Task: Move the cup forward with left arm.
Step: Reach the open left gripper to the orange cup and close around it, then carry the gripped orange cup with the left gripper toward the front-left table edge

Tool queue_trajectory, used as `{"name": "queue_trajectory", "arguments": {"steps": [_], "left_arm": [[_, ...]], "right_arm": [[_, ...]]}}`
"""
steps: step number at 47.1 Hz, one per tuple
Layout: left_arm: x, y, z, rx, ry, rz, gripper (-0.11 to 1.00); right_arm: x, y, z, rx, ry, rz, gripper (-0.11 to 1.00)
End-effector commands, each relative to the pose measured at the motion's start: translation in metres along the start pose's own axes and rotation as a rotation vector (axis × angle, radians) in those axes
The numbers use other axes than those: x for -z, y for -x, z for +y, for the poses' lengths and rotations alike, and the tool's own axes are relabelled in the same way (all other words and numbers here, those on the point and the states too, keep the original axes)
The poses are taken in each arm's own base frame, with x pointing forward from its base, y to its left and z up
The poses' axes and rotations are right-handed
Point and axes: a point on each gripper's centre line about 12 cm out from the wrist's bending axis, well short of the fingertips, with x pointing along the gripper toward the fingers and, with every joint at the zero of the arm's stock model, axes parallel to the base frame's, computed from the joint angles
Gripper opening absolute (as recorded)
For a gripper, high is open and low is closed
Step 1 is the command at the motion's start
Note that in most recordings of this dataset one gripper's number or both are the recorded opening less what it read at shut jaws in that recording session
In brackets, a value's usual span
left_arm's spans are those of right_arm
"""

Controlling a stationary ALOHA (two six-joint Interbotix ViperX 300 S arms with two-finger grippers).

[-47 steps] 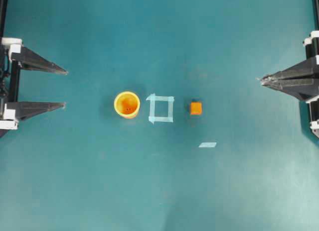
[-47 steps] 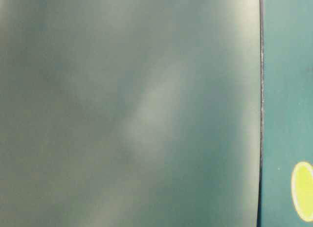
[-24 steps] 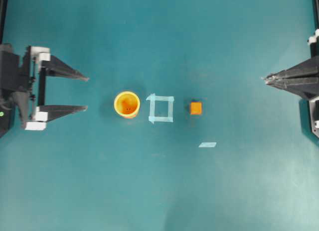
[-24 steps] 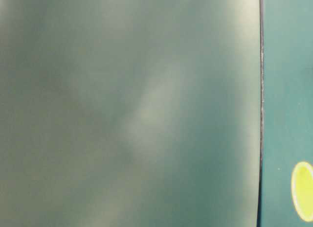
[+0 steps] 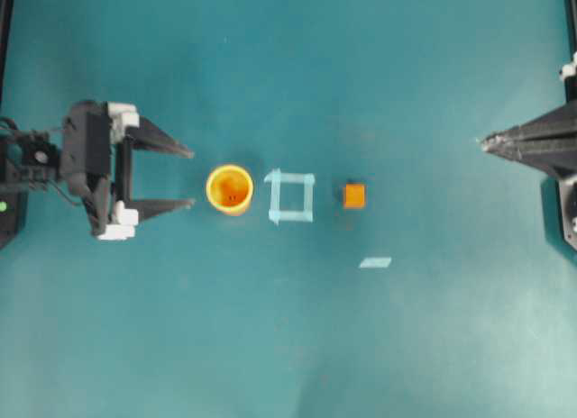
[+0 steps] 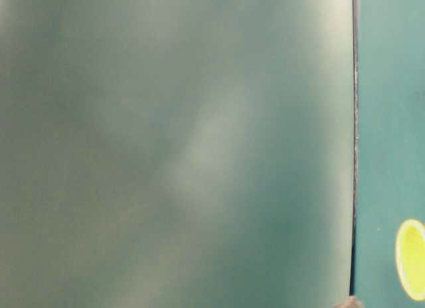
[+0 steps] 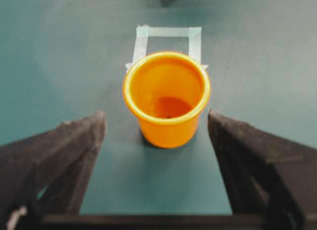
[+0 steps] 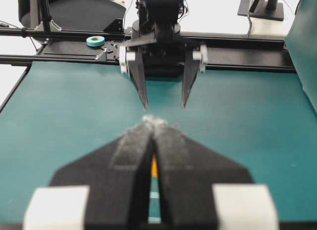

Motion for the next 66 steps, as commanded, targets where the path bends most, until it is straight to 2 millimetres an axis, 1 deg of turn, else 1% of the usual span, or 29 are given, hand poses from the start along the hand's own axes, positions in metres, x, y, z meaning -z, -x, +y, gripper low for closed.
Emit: {"name": "queue_trajectory", "arguments": {"steps": [1,10,17,27,37,42,48,58,66], "left_arm": [[0.002,-0.006,0.001,-0.006,0.0,-0.03,0.81],[0.014,-0.016,0.0,-0.006,-0.002,-0.049,0.81],[0.023,-0.022,-0.004,0.005,-0.005,-0.022,0.81],[0.033,-0.034,-0.011,0.027,-0.012,0.006,0.81],[0.033,-0.054,-0.009,0.019,-0.008,0.016,0.81],[0.035,-0.061,-0.004,0.006,-0.003,0.027,0.81],[0.032,-0.068,-0.004,0.004,-0.003,0.017,0.81],[0.026,-0.076,-0.003,0.002,-0.003,-0.003,0.81],[0.025,-0.076,-0.003,0.003,-0.004,-0.005,0.8]], "right_arm": [[-0.014,-0.002,0.0,0.0,0.005,-0.035,0.0],[-0.017,0.0,0.0,0.001,0.005,-0.046,0.0],[-0.022,0.002,0.0,0.001,0.005,-0.064,0.0],[-0.022,0.003,0.0,0.001,0.005,-0.058,0.0],[-0.023,0.003,-0.001,0.001,0.0,-0.054,0.0],[-0.024,0.003,-0.001,0.003,0.0,-0.057,0.0],[-0.024,0.003,-0.001,0.001,0.0,-0.057,0.0],[-0.024,0.003,-0.001,0.003,0.0,-0.057,0.0],[-0.024,0.003,-0.001,0.001,0.002,-0.057,0.0]]}}
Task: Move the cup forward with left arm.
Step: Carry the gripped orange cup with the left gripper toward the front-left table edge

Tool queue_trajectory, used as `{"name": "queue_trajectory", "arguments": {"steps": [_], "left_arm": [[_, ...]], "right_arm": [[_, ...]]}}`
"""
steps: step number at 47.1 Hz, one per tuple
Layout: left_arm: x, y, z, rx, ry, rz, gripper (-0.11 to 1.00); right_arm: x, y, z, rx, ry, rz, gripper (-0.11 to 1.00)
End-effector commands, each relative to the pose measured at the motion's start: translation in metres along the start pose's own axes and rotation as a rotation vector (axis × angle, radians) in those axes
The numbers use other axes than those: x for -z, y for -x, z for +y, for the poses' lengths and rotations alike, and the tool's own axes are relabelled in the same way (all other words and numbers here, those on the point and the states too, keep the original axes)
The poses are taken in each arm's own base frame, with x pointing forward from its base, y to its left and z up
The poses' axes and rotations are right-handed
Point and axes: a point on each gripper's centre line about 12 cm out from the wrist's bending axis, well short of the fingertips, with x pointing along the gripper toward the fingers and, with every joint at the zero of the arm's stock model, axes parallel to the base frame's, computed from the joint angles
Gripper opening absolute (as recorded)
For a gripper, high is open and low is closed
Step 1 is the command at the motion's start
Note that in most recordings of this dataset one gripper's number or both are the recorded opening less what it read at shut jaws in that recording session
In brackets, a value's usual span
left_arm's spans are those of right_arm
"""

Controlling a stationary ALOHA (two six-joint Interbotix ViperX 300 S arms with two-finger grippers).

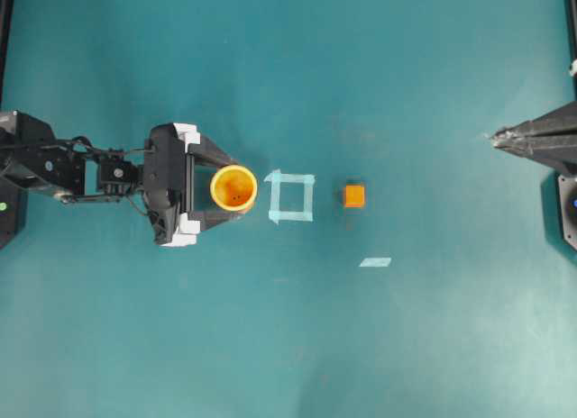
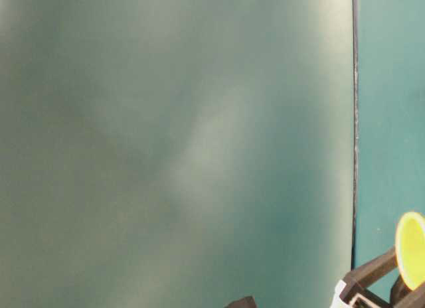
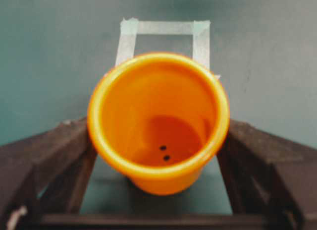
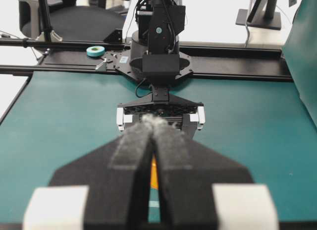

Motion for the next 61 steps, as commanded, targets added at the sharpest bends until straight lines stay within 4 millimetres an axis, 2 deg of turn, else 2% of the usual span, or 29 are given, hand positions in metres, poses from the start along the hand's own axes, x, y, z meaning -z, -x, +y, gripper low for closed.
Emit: {"name": "queue_trajectory", "arguments": {"steps": [1,5,11,18,26,42,61], "left_arm": [[-0.007,-0.002,0.001,-0.003,-0.002,-0.024,0.8],[-0.005,0.0,0.001,0.0,-0.006,-0.017,0.76],[-0.005,0.001,0.0,0.002,-0.009,-0.016,0.66],[-0.006,0.0,-0.003,0.011,-0.011,-0.022,0.65],[-0.009,0.002,-0.016,0.046,-0.024,-0.051,0.65],[-0.018,0.011,-0.062,0.178,-0.059,-0.14,0.65],[-0.021,0.023,-0.123,0.36,-0.059,-0.159,0.65]], "right_arm": [[-0.013,-0.001,0.0,0.001,0.0,-0.034,0.0],[-0.013,-0.001,0.0,0.001,0.0,-0.034,0.0],[-0.013,-0.001,-0.001,0.002,0.0,-0.034,0.0],[-0.013,-0.001,0.0,0.001,0.0,-0.034,0.0],[-0.014,-0.001,0.0,0.001,0.002,-0.034,0.0],[-0.014,-0.001,0.0,0.001,0.002,-0.029,0.0],[-0.015,-0.001,0.0,0.001,0.003,-0.028,0.0]]}}
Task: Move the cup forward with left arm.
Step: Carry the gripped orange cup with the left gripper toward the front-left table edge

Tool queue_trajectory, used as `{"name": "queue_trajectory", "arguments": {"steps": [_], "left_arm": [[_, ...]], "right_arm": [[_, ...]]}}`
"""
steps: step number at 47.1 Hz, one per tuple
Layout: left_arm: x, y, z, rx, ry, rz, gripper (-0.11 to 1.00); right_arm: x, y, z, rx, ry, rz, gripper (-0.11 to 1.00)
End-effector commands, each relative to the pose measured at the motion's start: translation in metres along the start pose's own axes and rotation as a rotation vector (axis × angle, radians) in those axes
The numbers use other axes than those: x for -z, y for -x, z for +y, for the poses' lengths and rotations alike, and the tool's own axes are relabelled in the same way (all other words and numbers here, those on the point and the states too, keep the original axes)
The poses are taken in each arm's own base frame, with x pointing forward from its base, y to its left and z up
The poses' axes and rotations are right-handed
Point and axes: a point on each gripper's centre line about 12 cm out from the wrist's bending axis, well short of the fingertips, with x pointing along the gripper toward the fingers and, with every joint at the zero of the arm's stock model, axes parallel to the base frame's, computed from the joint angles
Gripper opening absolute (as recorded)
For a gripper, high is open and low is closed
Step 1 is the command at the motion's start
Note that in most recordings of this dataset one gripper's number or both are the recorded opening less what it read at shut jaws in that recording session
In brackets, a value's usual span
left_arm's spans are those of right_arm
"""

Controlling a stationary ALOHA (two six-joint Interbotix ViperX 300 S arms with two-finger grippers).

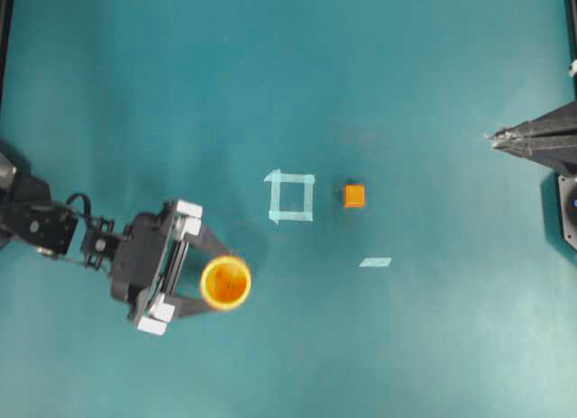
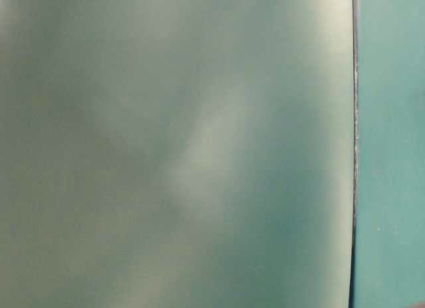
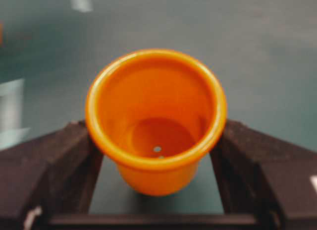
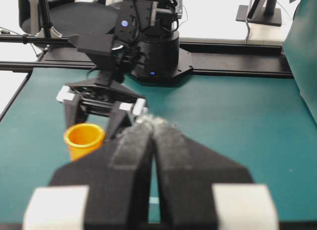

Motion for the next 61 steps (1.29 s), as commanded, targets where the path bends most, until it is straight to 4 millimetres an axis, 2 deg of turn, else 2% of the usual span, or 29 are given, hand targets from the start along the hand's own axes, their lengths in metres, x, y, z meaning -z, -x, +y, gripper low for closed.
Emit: {"name": "queue_trajectory", "arguments": {"steps": [1,15,28,36,61], "left_arm": [[-0.01,-0.002,-0.016,0.046,0.001,-0.038,0.65],[-0.015,-0.007,-0.071,0.196,-0.016,-0.051,0.65],[-0.02,-0.016,-0.103,0.276,-0.036,-0.04,0.65],[-0.02,-0.018,-0.111,0.296,-0.042,-0.034,0.65],[-0.019,-0.018,-0.112,0.296,-0.047,-0.019,0.65]], "right_arm": [[-0.015,-0.001,-0.001,0.004,0.003,-0.037,0.0],[-0.015,-0.001,-0.001,0.002,0.002,-0.037,0.0],[-0.016,-0.001,-0.001,0.004,0.0,-0.04,0.0],[-0.017,-0.001,-0.001,0.002,0.0,-0.04,0.0],[-0.017,-0.001,-0.001,0.002,0.0,-0.041,0.0]]}}
